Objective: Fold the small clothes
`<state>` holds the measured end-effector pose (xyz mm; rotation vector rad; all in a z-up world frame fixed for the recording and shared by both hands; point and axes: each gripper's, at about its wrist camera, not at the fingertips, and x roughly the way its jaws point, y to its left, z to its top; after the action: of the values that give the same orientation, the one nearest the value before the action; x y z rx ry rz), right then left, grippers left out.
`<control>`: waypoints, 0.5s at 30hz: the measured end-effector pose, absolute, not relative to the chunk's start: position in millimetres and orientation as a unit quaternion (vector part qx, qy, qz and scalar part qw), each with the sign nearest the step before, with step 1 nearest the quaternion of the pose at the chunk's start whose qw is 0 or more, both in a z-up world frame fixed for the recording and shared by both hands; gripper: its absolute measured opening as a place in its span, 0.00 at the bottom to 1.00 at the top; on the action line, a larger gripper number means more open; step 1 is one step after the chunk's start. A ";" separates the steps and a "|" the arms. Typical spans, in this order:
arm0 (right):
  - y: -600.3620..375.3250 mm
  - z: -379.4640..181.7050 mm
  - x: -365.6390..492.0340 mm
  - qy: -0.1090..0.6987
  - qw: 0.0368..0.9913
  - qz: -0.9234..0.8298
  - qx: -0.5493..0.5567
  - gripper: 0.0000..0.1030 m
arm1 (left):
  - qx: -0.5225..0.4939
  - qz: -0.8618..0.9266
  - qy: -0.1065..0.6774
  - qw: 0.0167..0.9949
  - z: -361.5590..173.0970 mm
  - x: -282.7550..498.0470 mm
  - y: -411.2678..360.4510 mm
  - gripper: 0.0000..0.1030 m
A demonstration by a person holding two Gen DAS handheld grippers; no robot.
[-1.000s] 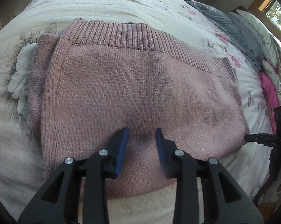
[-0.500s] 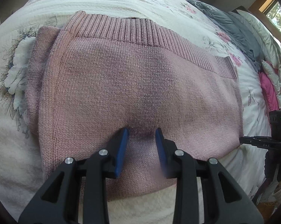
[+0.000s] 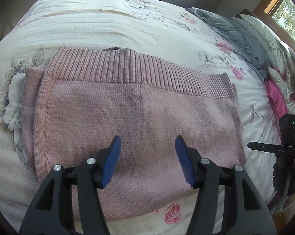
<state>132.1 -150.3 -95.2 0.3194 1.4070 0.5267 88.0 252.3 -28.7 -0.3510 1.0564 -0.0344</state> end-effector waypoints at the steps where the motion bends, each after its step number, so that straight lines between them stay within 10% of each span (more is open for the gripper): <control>1: -151.7 -99.8 136.7 0.638 0.716 0.236 0.156 0.63 | -0.171 -0.013 0.500 0.849 -30.0 92.2 253.6 0.56; 15: -139.3 -152.1 174.1 0.643 0.666 0.256 0.280 0.50 | -0.182 0.009 0.503 0.845 -54.2 115.5 267.5 0.59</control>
<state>174.1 -139.3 -152.1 0.6328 1.4514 0.5770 115.5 267.5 -54.2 -0.3843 1.0623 0.0189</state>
